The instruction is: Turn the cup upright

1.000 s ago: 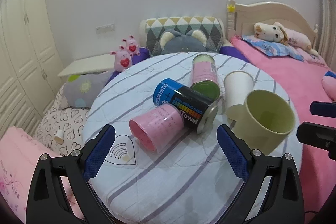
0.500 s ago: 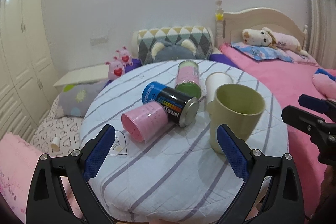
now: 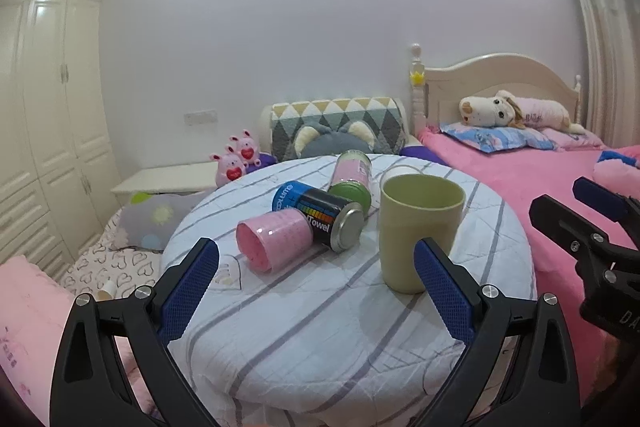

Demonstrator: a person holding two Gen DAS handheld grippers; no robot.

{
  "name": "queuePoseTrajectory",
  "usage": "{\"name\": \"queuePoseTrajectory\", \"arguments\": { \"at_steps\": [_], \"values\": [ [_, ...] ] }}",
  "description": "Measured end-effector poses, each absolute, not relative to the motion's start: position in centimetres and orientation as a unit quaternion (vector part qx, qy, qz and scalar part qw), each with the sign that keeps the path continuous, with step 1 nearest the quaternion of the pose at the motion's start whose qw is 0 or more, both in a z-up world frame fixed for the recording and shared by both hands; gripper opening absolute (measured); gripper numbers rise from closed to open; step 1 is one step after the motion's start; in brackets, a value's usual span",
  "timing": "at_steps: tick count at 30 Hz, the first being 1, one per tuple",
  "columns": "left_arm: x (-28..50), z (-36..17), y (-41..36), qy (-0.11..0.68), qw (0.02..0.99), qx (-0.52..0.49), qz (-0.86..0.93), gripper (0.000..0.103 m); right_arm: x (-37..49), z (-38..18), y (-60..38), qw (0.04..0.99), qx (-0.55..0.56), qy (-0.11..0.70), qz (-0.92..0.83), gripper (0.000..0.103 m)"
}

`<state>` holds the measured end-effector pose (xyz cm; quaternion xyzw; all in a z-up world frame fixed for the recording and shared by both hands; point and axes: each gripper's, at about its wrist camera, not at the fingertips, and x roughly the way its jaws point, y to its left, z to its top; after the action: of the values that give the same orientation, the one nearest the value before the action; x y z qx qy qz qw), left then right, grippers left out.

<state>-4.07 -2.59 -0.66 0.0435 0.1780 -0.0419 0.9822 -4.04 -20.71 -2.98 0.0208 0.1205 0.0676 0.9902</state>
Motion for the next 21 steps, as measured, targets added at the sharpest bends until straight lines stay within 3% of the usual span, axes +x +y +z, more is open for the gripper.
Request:
{"name": "queuePoseTrajectory", "arguments": {
  "at_steps": [12, 21],
  "values": [
    [-6.4, -2.5, -2.6, 0.130, 0.990, 0.018, -0.059, 0.102, -6.5, -4.3, -20.1, 0.998, 0.004, 0.042, 0.050, 0.086],
    [-6.9, -2.6, -2.8, 0.122, 0.991, 0.023, -0.050, 0.102, -7.0, -4.7, -19.7, 0.997, 0.004, 0.040, 0.062, 0.086]
  ]
}}
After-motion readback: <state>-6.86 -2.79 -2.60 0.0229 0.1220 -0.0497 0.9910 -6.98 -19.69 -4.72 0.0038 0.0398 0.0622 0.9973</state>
